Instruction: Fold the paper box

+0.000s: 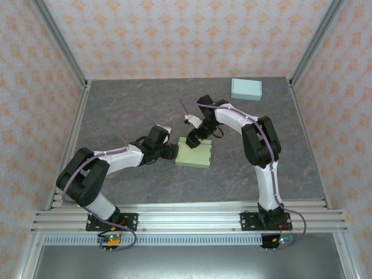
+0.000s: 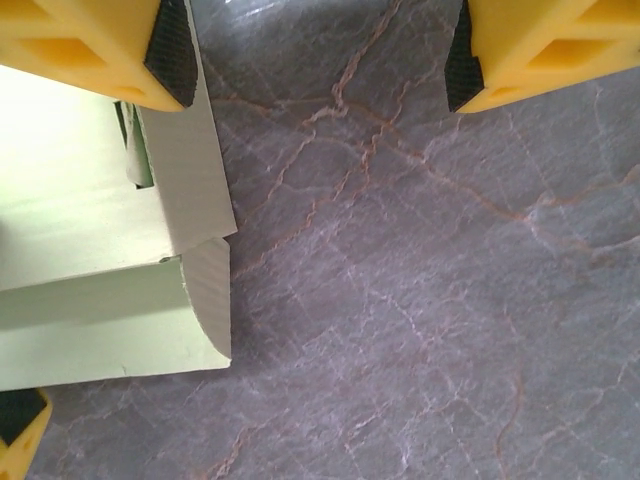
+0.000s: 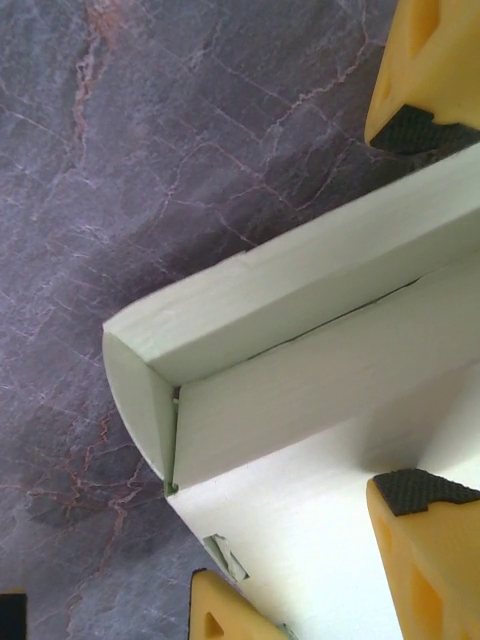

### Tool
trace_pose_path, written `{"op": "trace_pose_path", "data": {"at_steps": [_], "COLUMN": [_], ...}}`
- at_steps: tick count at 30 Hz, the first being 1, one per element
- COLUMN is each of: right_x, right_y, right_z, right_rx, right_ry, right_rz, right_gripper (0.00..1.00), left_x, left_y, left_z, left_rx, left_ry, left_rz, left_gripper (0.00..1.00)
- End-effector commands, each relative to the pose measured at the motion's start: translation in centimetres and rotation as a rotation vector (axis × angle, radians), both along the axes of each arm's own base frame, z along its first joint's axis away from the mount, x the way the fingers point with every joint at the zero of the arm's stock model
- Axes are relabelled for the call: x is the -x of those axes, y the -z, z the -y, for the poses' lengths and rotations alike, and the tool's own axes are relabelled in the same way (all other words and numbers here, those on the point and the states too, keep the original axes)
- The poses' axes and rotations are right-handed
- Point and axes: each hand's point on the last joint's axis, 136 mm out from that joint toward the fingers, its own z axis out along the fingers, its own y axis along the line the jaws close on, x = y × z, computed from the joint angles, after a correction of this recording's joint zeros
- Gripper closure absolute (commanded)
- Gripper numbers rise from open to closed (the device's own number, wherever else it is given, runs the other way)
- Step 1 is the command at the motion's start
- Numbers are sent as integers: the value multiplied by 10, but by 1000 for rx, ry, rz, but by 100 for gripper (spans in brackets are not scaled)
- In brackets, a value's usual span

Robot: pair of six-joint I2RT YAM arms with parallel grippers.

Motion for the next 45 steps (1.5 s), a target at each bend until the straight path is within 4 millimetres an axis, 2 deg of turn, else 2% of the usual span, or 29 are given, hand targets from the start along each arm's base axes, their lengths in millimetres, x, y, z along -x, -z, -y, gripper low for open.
{"op": "trace_pose_path", "data": {"at_steps": [1, 5, 12, 16, 19, 23, 27, 31, 32, 34, 37, 39, 41, 45], "right_x": [18, 21, 14, 11, 20, 25, 25, 23, 21, 20, 26, 32, 35, 33], "right_y": [8, 9, 4, 1, 4, 8, 12, 6, 3, -4, -17, -24, -28, -34], "right_z": [3, 3, 3, 4, 1, 2, 4, 1, 0, -4, -10, -13, -17, -26], "right_rx": [47, 51, 56, 79, 86, 108, 156, 133, 123, 105, 48, 20, -1, -50], "right_ry": [-44, -53, -89, -125, -174, -208, -254, -255, -245, -220, -191, -177, -158, -94], "right_rz": [-74, -79, 22, 123, 167, 223, 316, 359, 368, 359, 292, 251, 221, 196], "right_gripper": [20, 27, 52, 55, 60, 73, 74, 74, 71, 50, 30, 10, 1, 0], "left_x": [5, 4, 1, 0, 0, -3, -8, -13, -16, -19, -23, -22, -20, -15], "left_y": [19, 21, 16, 15, 15, 13, 1, -11, -17, -25, -33, -34, -36, -30], "left_z": [-10, -13, -14, -13, -13, -13, -11, -12, -14, -17, -20, -18, -10, -7], "left_rx": [-57, -71, -72, -65, -63, -54, -8, 50, 74, 95, 97, 113, 149, 175], "left_ry": [-32, -50, -61, -63, -68, -84, -93, -119, -133, -152, -158, -146, -119, -115], "left_rz": [-33, -39, -28, -20, -22, -13, 12, 23, 31, 46, 56, 42, 28, 11], "left_gripper": [31, 31, 31, 32, 32, 31, 30, 29, 29, 29, 28, 28, 28, 28]}}
